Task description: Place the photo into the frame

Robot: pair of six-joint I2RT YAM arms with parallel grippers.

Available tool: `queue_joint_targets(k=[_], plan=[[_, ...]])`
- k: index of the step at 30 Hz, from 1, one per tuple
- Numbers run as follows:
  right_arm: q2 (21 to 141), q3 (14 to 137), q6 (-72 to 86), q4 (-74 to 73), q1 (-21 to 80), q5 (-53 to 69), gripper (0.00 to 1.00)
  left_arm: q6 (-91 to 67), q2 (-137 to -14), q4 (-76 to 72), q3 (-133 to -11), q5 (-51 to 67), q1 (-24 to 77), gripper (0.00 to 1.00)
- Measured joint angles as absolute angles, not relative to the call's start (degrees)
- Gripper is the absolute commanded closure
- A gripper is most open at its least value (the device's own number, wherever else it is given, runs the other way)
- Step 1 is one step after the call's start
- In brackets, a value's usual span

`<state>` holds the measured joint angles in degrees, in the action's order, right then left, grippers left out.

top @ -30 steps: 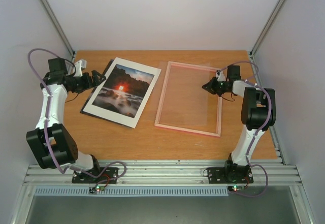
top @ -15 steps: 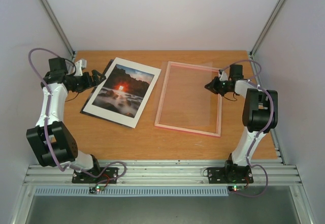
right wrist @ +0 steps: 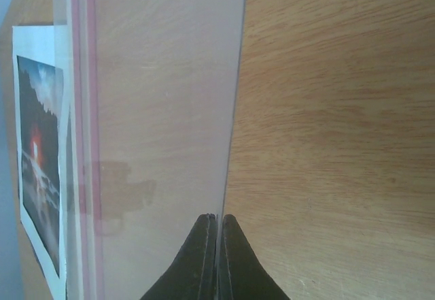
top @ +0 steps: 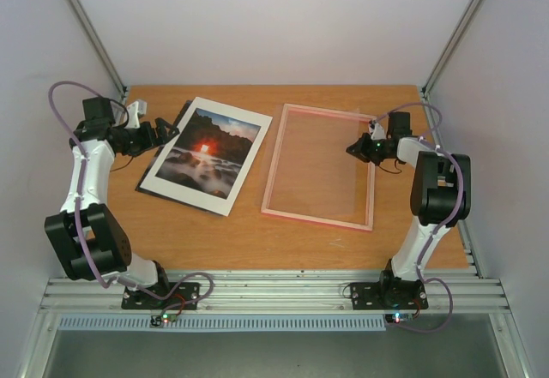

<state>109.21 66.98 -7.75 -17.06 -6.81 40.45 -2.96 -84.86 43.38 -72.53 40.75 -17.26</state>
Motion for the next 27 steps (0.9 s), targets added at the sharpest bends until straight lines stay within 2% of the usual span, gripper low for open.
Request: queue_joint_targets(k=[27], plan=[[108.7, 66.7, -10.5, -18.7, -8.1, 39.0, 0.99, -3.1, -86.3, 42.9, -73.5, 40.9, -17.2, 0.01]])
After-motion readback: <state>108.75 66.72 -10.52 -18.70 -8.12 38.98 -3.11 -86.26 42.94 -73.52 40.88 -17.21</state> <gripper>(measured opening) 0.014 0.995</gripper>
